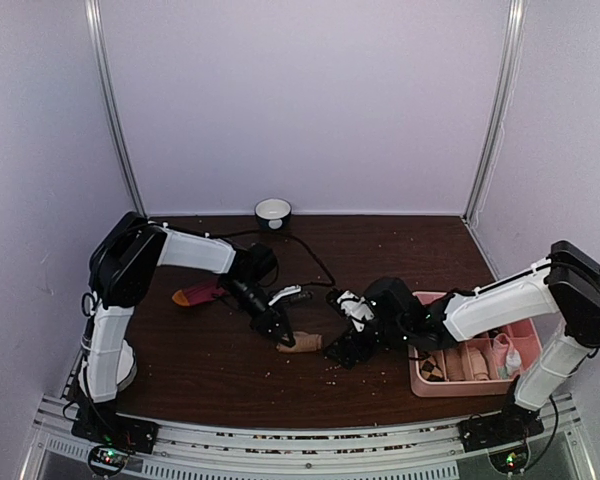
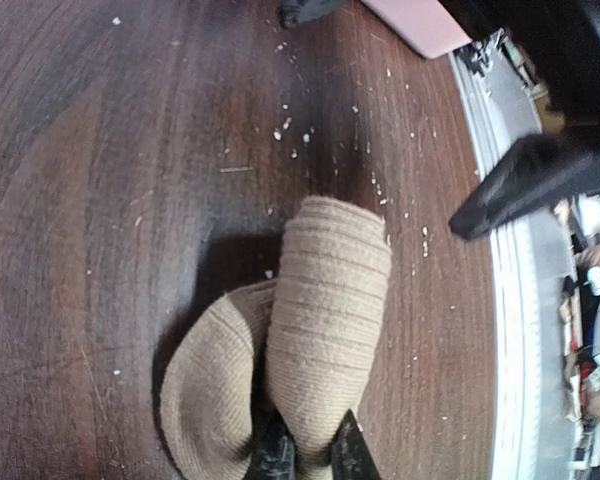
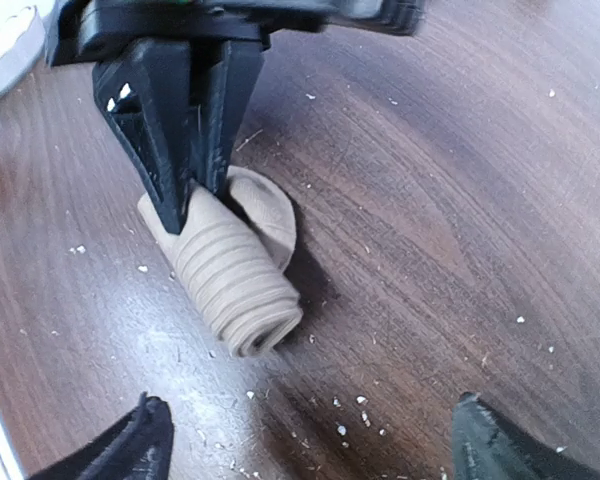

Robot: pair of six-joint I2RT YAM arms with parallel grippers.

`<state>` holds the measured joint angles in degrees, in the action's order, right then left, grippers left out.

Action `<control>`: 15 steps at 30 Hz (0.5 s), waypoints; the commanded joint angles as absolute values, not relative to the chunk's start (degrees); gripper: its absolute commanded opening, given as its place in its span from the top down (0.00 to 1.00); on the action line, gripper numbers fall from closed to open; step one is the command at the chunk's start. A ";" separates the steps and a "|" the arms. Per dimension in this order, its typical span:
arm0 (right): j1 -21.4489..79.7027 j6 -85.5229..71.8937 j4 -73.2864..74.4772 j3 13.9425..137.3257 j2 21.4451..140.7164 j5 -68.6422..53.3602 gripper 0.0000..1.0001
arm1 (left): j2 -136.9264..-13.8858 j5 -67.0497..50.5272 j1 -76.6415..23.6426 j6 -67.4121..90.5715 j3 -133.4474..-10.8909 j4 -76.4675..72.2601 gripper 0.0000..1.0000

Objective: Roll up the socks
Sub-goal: Roll the sock at the center of the board, then pick up the sock from the center of the board.

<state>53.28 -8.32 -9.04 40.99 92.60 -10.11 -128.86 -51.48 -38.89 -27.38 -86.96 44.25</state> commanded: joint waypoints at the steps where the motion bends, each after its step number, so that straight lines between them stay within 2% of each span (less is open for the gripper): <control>1: 55.90 -3.92 -9.98 40.73 90.85 2.42 0.00 | -135.04 -41.43 -38.23 -25.84 -84.90 49.33 1.00; 5: 55.17 -11.91 -16.14 38.61 90.35 12.87 0.00 | -135.23 -41.65 -38.23 -25.86 -84.98 49.35 1.00; 6: 53.94 -14.89 -15.75 39.26 91.29 12.21 0.00 | -135.30 -41.80 -38.23 -25.97 -85.19 49.52 1.00; 9: 48.49 -15.55 -19.07 40.37 94.93 -9.01 0.00 | -135.65 -42.63 -38.23 -26.66 -85.56 50.33 1.00; 10: 48.46 -13.40 -19.94 40.66 95.52 -10.48 0.00 | -135.70 -42.92 -38.20 -26.89 -85.60 50.48 1.00; 13: 55.10 -2.16 -17.20 41.81 94.71 -0.77 0.00 | -135.66 -43.41 -38.14 -27.47 -85.76 50.92 1.00; 15: 56.82 2.60 -18.46 41.43 95.18 -3.73 0.00 | -135.89 -43.79 -38.14 -27.86 -85.97 51.48 1.00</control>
<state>51.66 -7.55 -16.14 40.16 94.85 -1.85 -130.61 -54.52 -38.28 -26.48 -88.20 46.61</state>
